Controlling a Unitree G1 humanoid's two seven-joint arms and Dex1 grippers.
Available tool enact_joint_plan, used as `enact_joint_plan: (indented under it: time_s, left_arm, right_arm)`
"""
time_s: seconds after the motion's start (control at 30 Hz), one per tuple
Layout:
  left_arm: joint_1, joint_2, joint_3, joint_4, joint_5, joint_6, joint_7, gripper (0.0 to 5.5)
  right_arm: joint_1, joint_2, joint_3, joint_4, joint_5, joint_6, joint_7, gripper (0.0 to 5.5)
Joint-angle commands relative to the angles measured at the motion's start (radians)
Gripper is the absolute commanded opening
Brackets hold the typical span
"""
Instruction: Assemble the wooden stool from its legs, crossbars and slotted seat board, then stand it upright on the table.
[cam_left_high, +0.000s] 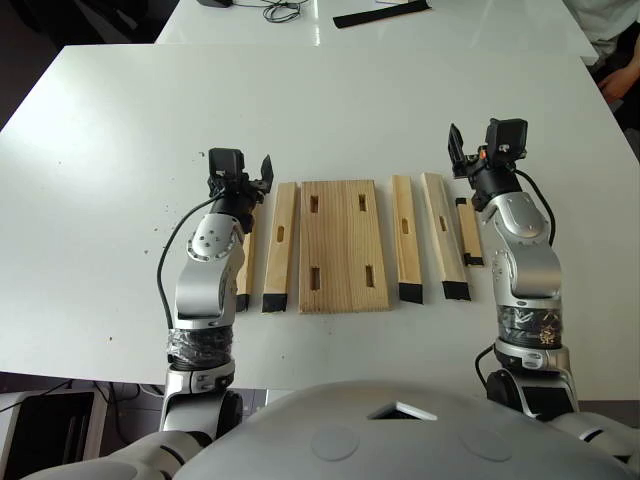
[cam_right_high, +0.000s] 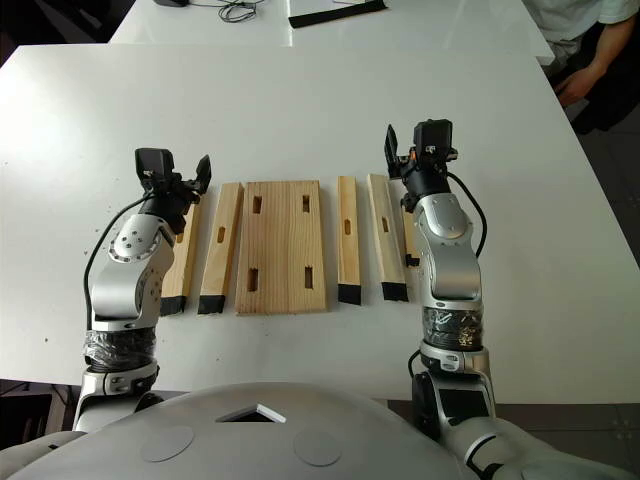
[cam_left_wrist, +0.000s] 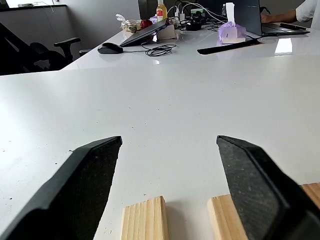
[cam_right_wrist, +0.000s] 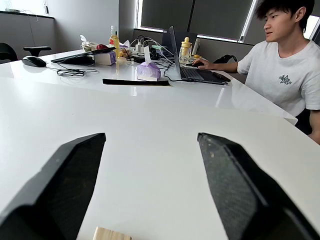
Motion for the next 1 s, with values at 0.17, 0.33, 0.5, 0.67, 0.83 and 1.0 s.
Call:
enact_joint_plan:
  time_s: [0.17,0.33,0.5,0.67,0.83,1.0]
  left_arm:
    - [0.019,0.004,-0.010,-0.082,-0.025,0.104,-0.022,3.55]
    - [0.025,0.052,0.006,-0.105,-0.025,0.154,-0.053,3.55]
    - [0.019,0.063,0.012,-0.117,-0.031,0.181,-0.066,3.55]
    - [0.030,0.062,0.020,-0.129,-0.026,0.202,-0.063,3.55]
    - [0.043,0.056,0.030,-0.143,-0.020,0.218,-0.050,3.55]
    - [0.083,0.095,0.038,-0.151,-0.010,0.228,-0.072,3.55]
  right_arm:
    - [0.039,0.011,-0.016,-0.061,0.002,0.038,-0.026,3.40]
    - [0.074,0.034,-0.007,-0.091,0.000,0.047,-0.047,3.40]
    - [0.085,0.037,-0.016,-0.110,-0.001,0.057,-0.055,3.40]
    - [0.091,0.032,-0.029,-0.124,0.002,0.065,-0.060,3.40]
    - [0.097,0.024,-0.020,-0.143,0.001,0.085,-0.052,3.40]
    - [0.123,0.036,-0.038,-0.162,-0.003,0.085,-0.076,3.40]
